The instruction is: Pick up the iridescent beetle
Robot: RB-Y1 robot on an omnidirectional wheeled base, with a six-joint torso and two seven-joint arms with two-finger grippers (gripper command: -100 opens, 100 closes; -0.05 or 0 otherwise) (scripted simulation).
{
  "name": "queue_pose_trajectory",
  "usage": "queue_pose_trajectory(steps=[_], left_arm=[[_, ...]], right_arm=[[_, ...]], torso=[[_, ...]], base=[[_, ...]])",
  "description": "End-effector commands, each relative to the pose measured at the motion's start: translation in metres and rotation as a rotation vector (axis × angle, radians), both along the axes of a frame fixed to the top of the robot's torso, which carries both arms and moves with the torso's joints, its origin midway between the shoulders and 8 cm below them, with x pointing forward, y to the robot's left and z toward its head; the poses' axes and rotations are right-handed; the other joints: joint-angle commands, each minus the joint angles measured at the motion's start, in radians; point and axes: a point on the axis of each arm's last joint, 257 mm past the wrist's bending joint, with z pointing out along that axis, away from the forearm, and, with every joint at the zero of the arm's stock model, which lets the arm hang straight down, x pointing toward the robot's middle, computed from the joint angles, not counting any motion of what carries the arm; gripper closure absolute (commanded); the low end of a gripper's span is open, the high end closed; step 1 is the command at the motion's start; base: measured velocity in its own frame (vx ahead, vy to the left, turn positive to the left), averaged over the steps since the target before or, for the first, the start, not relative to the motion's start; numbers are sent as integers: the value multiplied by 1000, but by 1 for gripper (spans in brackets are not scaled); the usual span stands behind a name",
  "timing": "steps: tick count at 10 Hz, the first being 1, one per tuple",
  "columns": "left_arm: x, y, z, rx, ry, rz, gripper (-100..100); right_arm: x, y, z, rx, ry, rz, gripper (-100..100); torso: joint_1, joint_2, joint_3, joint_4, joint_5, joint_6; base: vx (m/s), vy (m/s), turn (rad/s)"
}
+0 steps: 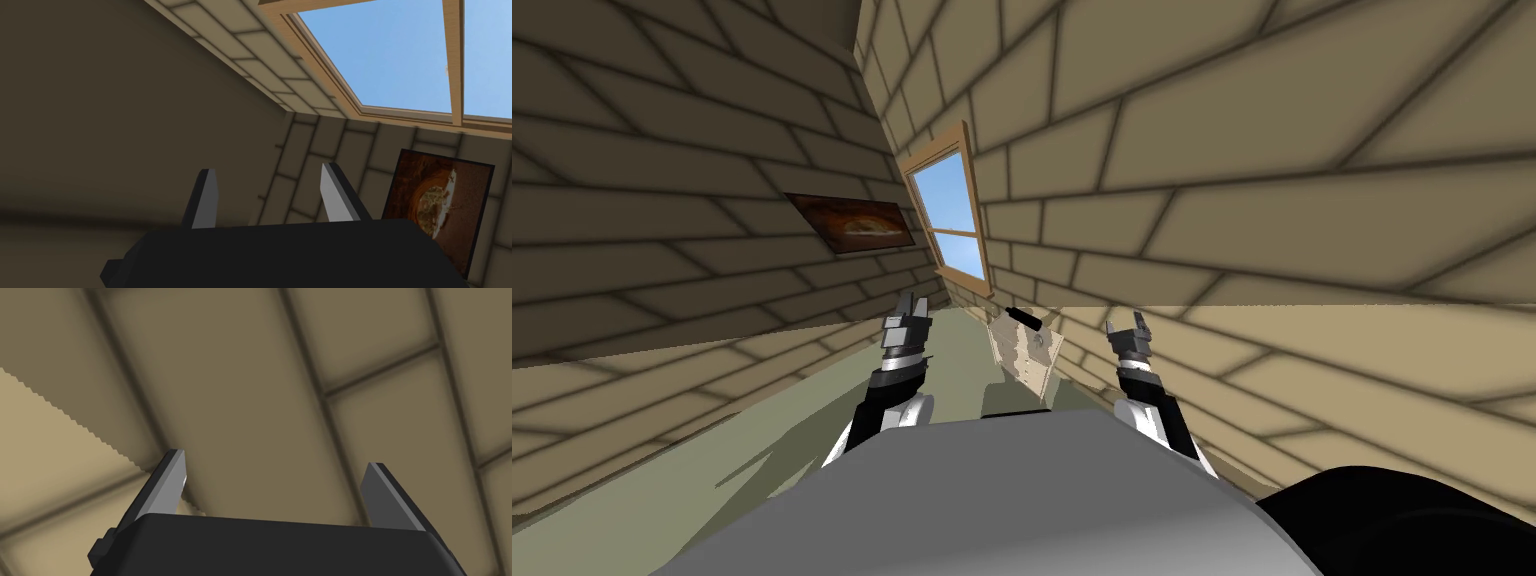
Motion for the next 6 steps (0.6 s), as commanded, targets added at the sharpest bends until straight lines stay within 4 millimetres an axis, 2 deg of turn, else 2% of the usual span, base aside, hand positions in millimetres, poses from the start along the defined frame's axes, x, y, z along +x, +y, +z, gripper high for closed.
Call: queue_pose_trajectory(steps=[1, 2, 3, 4, 5, 6], left_arm=[[0, 0, 0, 0, 0, 0, 0], [0, 0, 0, 0, 0, 0, 0], [0, 0, 0, 0, 0, 0, 0], [0, 0, 0, 0, 0, 0, 0], [0, 0, 0, 0, 0, 0, 0], [0, 0, 0, 0, 0, 0, 0]], right_arm=[[-2, -12, -13, 45, 19, -7, -100], [-5, -27, -33, 88, 66, -22, -100], [-6, -29, -34, 114, 59, -22, -100], [-10, -44, -56, 158, 108, -40, -100], [-11, -46, -56, 187, 99, -40, -100], [-16, -60, -79, 235, 148, -61, -100]], torso=[[0, 0, 0, 0, 0, 0], [0, 0, 0, 0, 0, 0], [0, 0, 0, 0, 0, 0], [0, 0, 0, 0, 0, 0], [0, 0, 0, 0, 0, 0], [0, 0, 0, 0, 0, 1]], base=[[-6, 0, 90], [-5, 5, 198], [-3, 0, 88], [-1, 5, 167], [0, 1, 85], [1, 6, 191]])
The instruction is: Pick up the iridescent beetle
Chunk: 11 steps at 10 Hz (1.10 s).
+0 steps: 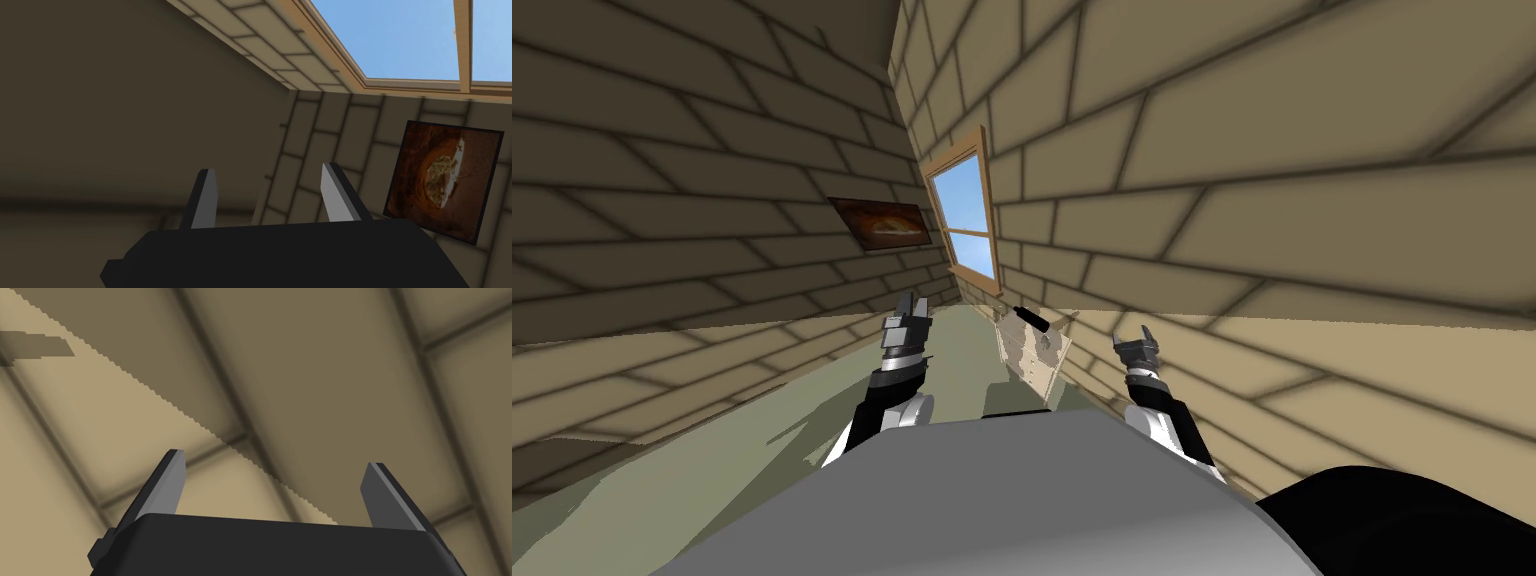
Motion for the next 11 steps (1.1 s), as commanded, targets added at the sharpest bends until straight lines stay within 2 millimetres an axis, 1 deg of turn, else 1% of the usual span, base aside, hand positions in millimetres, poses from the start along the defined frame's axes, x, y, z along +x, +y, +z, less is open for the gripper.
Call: queue_pose_trajectory(steps=[1, 2, 3, 4, 5, 6, 8, 9, 10, 11], left_arm=[[0, 0, 0, 0, 0, 0, 0], [0, 0, 0, 0, 0, 0, 0], [0, 0, 0, 0, 0, 0, 0], [0, 0, 0, 0, 0, 0, 0], [0, 0, 0, 0, 0, 0, 0], [0, 0, 0, 0, 0, 0, 0], [0, 0, 0, 0, 0, 0, 0], [0, 0, 0, 0, 0, 0, 0], [0, 0, 0, 0, 0, 0, 0], [0, 0, 0, 0, 0, 0, 0]], right_arm=[[-8, -9, -15, 60, 17, -12, -100], [-15, -23, -39, 112, 66, -33, -100], [-16, -25, -40, 141, 55, -36, -100], [-26, -38, -64, 195, 104, -59, -100], [-27, -40, -65, 226, 91, -62, -100], [-38, -51, -89, 285, 136, -86, -100], [-39, -53, -91, 320, 123, -90, -100], [-52, -64, -117, 388, 165, -117, -100], [-53, -64, -117, 411, 154, -119, -100], [-68, -74, -142, 472, 192, -149, -100]], torso=[[0, 0, 0, 0, 0, 0], [0, 0, 0, 0, 0, 1], [0, 0, 0, 0, 0, 0], [0, 0, 0, 0, 0, 1], [0, 0, 0, 0, 0, 0], [0, 0, 0, 0, 0, 1], [0, -1, -1, 0, 0, 1], [0, 0, 0, 0, 0, 1], [0, 0, 0, 0, 0, 0], [0, -1, 0, 0, 0, 1]], base=[[4, 2, 112], [7, 7, 186], [7, 3, 100], [11, 8, 224], [10, 0, 103], [16, 8, 217], [12, 0, 42], [13, 6, 190], [16, 0, 139], [26, 3, 237]])
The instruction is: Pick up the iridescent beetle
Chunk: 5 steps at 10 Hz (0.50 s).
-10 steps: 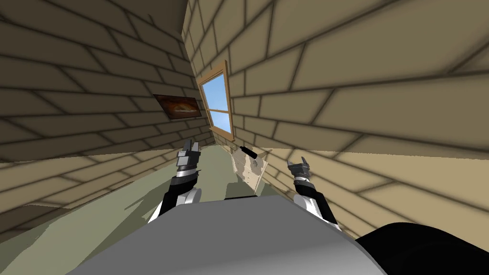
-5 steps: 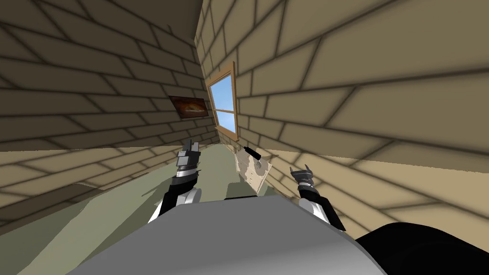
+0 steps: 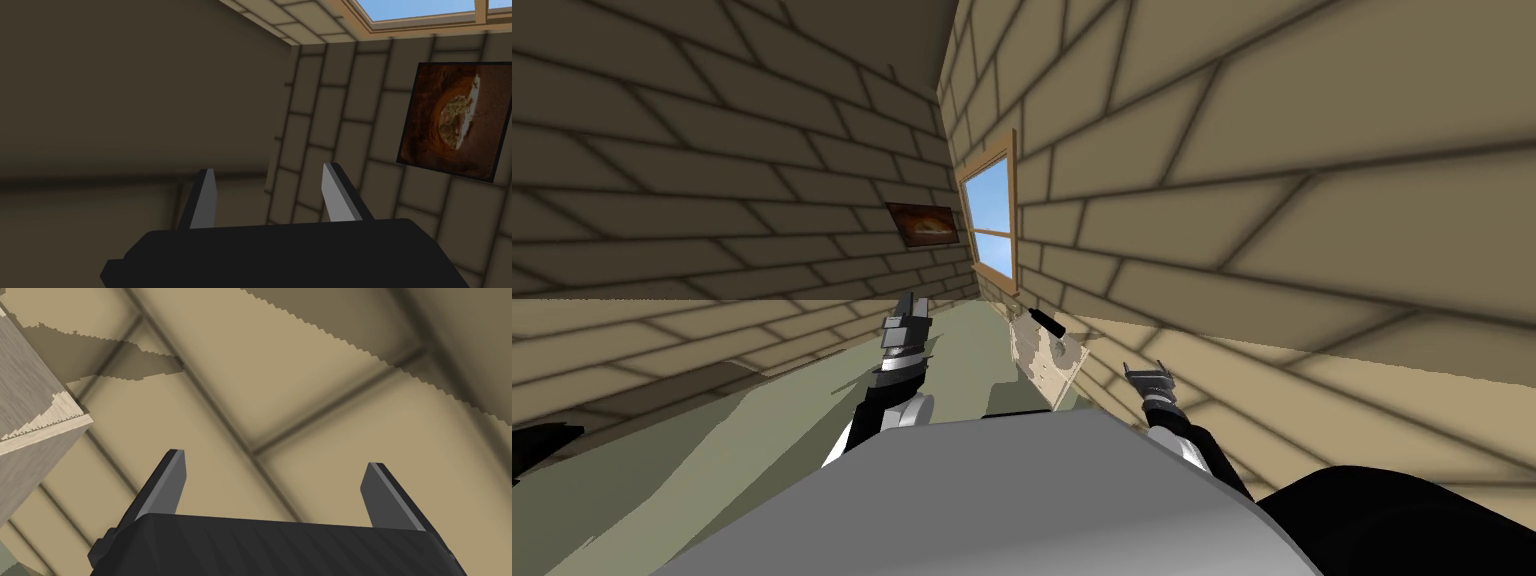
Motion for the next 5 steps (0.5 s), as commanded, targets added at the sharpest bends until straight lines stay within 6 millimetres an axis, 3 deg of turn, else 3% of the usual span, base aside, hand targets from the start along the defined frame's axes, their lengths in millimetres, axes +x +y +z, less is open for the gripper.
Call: queue_pose_trajectory(steps=[1, 2, 3, 4, 5], left_arm=[[0, 0, 0, 0, 0, 0, 0], [0, 0, 0, 0, 0, 0, 0], [0, 0, 0, 0, 0, 0, 0], [0, 0, 0, 0, 0, 0, 0], [0, 0, 0, 0, 0, 0, 0]], right_arm=[[-8, -4, -14, 65, 11, -17, -100], [-24, -12, -38, 127, 51, -43, -100], [-24, -11, -40, 153, 40, -48, -100], [-41, -17, -63, 219, 77, -73, -100], [-42, -17, -64, 248, 62, -83, -100]], torso=[[0, 0, 0, 0, 0, 0], [0, 0, 0, 0, 0, 1], [0, -1, 0, 0, 0, 0], [0, -1, 0, 0, 0, 1], [0, -1, 0, 0, 0, 0]], base=[[26, 0, 128], [38, 4, 224], [31, 1, 116], [34, 6, 240], [28, -2, 128]])
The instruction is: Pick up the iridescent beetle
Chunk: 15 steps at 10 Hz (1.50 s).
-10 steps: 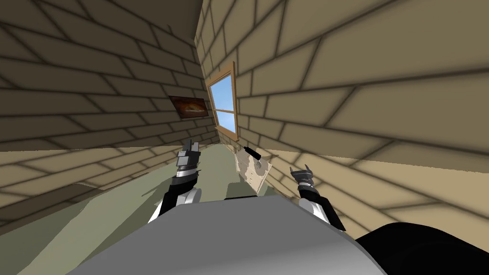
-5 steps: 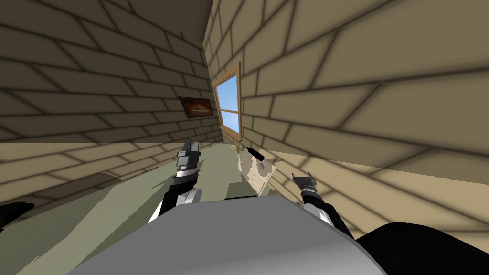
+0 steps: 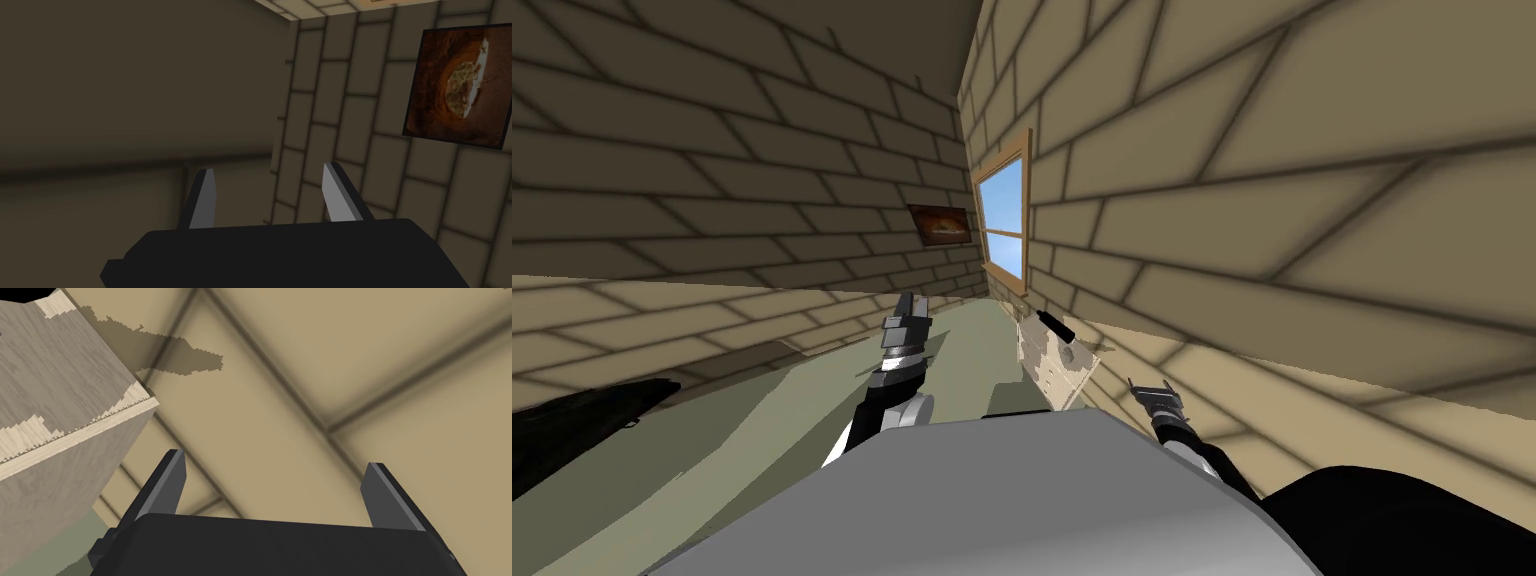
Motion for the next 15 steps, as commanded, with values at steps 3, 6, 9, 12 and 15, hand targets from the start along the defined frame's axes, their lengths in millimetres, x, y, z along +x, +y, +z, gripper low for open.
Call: queue_pose_trajectory(steps=[3, 6, 9, 12, 15], left_arm=[[0, 0, 0, 0, 0, 0, 0], [0, 0, 0, 0, 0, 0, 0], [0, 0, 0, 0, 0, 0, 0], [0, 0, 0, 0, 0, 0, 0], [0, 0, 0, 0, 0, 0, 0]], right_arm=[[-36, -4, -46, 176, 46, -67, -100], [-56, -3, -71, 285, 62, -108, -100], [-74, -1, -90, 371, 73, -142, -100], [-92, 3, -107, 473, 66, -185, -100], [-125, 11, -135, 614, 81, -247, -100]], torso=[[0, 0, 0, 0, 0, 0], [0, 0, 0, 0, 0, 0], [0, 0, 0, 0, 0, 0], [0, -2, -1, 0, 0, 0], [0, -2, -1, 0, 0, 0]], base=[[39, -1, 201], [33, -3, 112], [32, -9, 143], [50, -10, 162], [63, -18, 185]])
